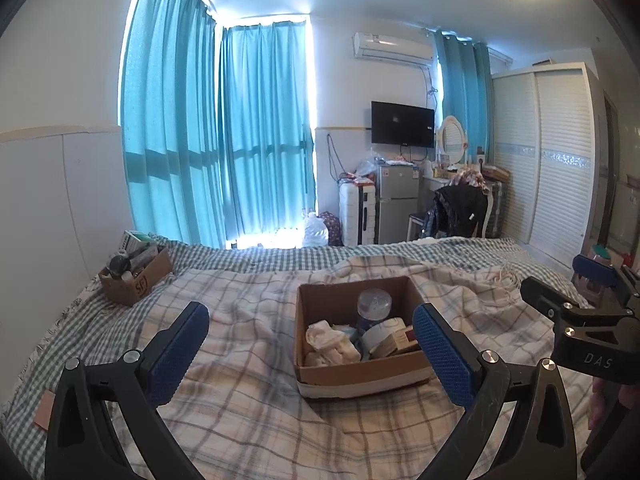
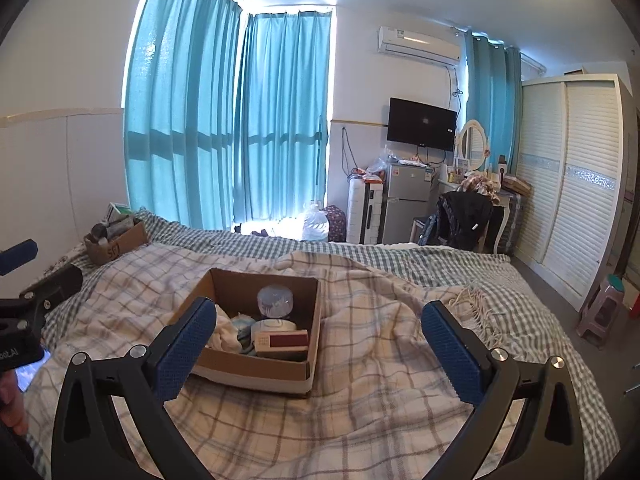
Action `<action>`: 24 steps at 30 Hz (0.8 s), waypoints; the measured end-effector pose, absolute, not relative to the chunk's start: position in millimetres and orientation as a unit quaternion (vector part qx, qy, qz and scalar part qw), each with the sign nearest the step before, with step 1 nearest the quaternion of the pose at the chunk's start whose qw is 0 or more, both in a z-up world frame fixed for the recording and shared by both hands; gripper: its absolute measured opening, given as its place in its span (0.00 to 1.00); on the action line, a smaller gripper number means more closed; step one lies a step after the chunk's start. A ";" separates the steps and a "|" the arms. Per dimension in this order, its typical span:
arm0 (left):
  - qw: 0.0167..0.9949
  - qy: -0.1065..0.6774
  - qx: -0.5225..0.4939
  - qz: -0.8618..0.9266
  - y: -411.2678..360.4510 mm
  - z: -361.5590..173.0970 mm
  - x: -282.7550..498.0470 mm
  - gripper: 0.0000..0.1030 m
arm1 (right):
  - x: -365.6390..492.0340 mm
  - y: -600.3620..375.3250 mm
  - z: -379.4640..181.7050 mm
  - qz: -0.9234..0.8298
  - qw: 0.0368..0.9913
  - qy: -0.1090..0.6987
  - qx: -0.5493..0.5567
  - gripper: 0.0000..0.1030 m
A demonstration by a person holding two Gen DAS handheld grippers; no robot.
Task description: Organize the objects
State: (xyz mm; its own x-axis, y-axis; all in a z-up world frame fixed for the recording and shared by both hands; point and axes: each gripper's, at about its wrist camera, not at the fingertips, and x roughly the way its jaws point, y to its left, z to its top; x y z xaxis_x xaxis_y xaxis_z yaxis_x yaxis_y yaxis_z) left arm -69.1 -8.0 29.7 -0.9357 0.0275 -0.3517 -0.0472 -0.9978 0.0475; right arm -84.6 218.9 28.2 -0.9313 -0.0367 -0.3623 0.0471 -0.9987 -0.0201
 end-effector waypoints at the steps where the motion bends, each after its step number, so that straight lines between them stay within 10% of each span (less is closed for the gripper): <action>1: 0.019 0.029 -0.181 0.983 -6.5 26.6 -69.9 1.00 | -85.1 220.1 25.3 -0.983 0.023 0.010 0.185 1.00; 24: 0.018 0.007 -0.215 0.977 -4.7 13.3 -74.2 1.00 | -87.3 217.0 19.1 -0.980 0.026 0.008 0.198 1.00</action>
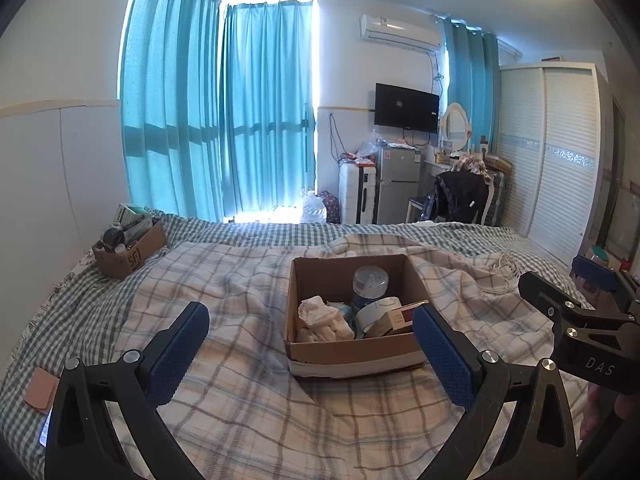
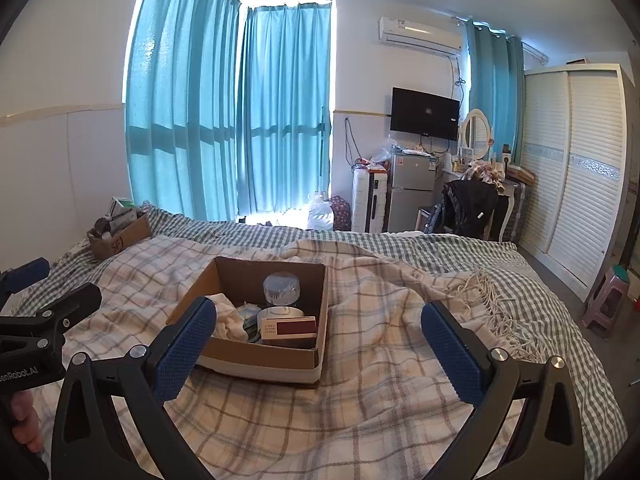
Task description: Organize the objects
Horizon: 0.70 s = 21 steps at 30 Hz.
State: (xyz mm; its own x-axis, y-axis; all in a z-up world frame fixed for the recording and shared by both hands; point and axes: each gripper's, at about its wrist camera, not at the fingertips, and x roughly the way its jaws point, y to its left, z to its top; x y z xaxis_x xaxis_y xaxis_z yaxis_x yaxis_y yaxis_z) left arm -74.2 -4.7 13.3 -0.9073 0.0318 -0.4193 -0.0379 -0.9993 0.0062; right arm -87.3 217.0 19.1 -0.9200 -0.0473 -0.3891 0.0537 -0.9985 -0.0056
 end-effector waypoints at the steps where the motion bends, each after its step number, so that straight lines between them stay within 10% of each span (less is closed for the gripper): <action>1: 0.018 0.007 -0.214 0.977 -4.7 13.8 -74.4 1.00 | -87.6 216.8 18.6 -0.980 0.026 0.008 0.200 1.00; 21: 0.020 0.012 -0.216 0.976 -1.2 11.0 -73.3 1.00 | -87.0 213.9 16.0 -0.979 0.027 0.009 0.201 1.00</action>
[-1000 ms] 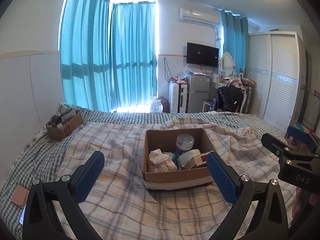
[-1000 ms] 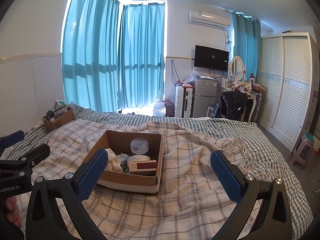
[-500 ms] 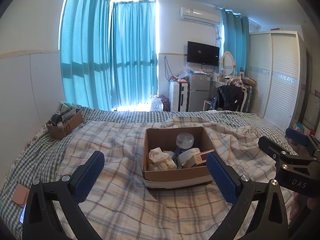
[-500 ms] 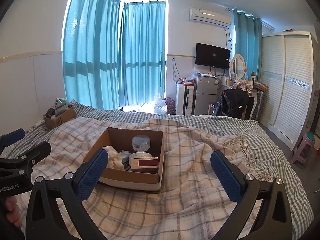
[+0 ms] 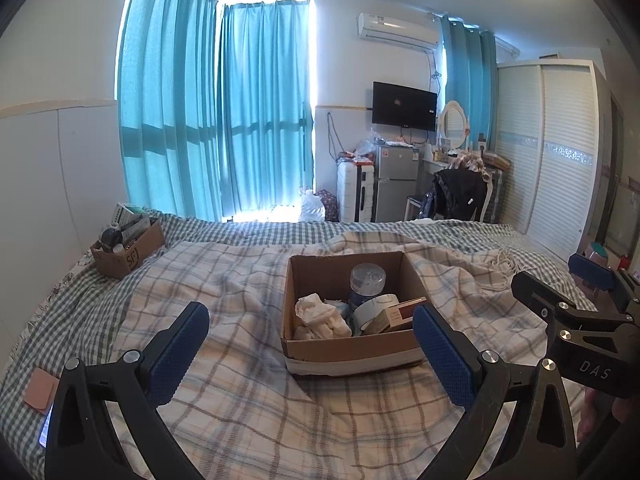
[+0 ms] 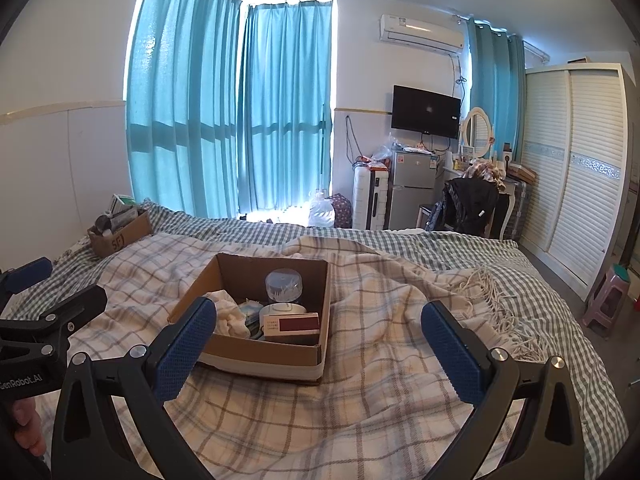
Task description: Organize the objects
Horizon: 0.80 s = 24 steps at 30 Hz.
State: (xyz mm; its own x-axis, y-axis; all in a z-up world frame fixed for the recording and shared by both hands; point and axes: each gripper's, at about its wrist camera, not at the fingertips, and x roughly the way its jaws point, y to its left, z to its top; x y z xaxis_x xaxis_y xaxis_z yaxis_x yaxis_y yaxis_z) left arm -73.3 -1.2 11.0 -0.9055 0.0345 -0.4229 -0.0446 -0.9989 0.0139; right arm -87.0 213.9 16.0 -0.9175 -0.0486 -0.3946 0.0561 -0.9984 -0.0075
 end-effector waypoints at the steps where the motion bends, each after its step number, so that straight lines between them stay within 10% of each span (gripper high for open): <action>1: 0.021 0.012 -0.216 0.976 -1.1 10.8 -73.3 1.00 | -87.0 214.0 16.1 -0.979 0.027 0.009 0.201 1.00; 24: 0.016 0.004 -0.224 0.974 -2.8 7.7 -75.2 1.00 | -86.0 213.0 13.2 -0.978 0.025 0.009 0.206 1.00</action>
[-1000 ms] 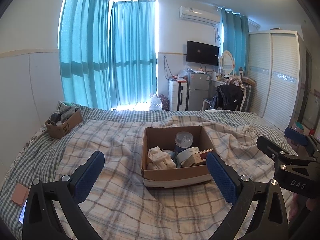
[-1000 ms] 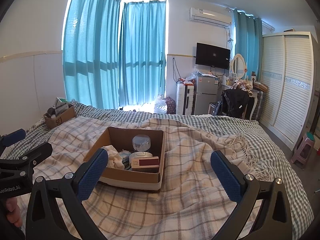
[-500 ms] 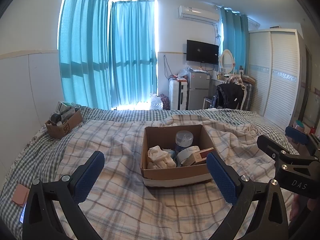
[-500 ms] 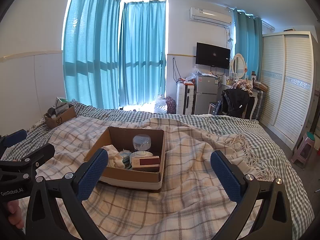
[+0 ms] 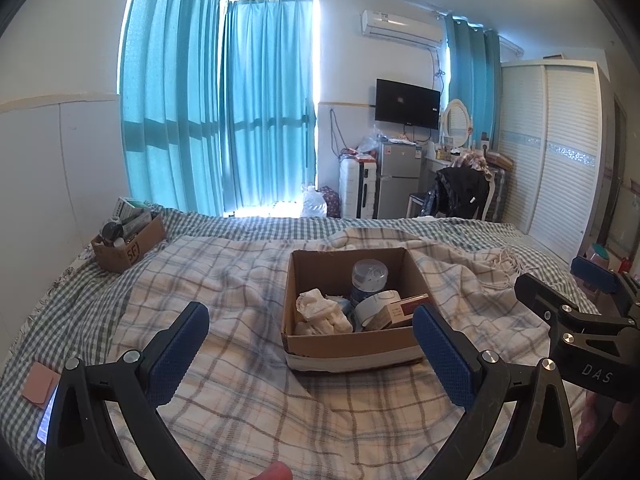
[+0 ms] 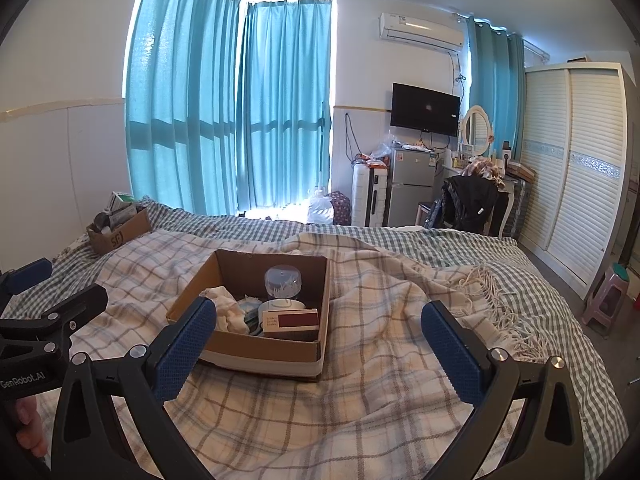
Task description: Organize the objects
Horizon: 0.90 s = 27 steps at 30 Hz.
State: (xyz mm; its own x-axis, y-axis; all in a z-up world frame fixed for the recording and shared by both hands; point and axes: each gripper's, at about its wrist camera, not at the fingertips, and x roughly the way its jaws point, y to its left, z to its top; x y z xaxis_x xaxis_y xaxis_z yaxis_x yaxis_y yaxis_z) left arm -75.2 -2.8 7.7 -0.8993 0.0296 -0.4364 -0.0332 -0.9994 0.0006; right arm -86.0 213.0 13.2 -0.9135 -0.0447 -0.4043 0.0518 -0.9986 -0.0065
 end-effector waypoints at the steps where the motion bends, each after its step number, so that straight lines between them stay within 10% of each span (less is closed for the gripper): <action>1: 0.016 0.002 -0.224 0.974 -3.3 7.6 -75.5 1.00 | -85.9 213.1 12.8 -0.978 0.024 0.008 0.207 1.00; 27: 0.007 0.011 -0.226 0.974 -6.5 10.4 -77.1 1.00 | -88.3 209.9 14.9 -0.978 0.029 0.018 0.208 1.00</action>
State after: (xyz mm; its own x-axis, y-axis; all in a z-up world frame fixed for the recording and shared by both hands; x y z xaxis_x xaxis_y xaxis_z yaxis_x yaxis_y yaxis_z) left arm -77.1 -6.5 10.4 -0.8975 0.0084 -0.4410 -0.0181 -0.9997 0.0177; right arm -88.3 209.9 14.9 -0.9120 -0.0484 -0.4074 0.0636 -0.9977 -0.0239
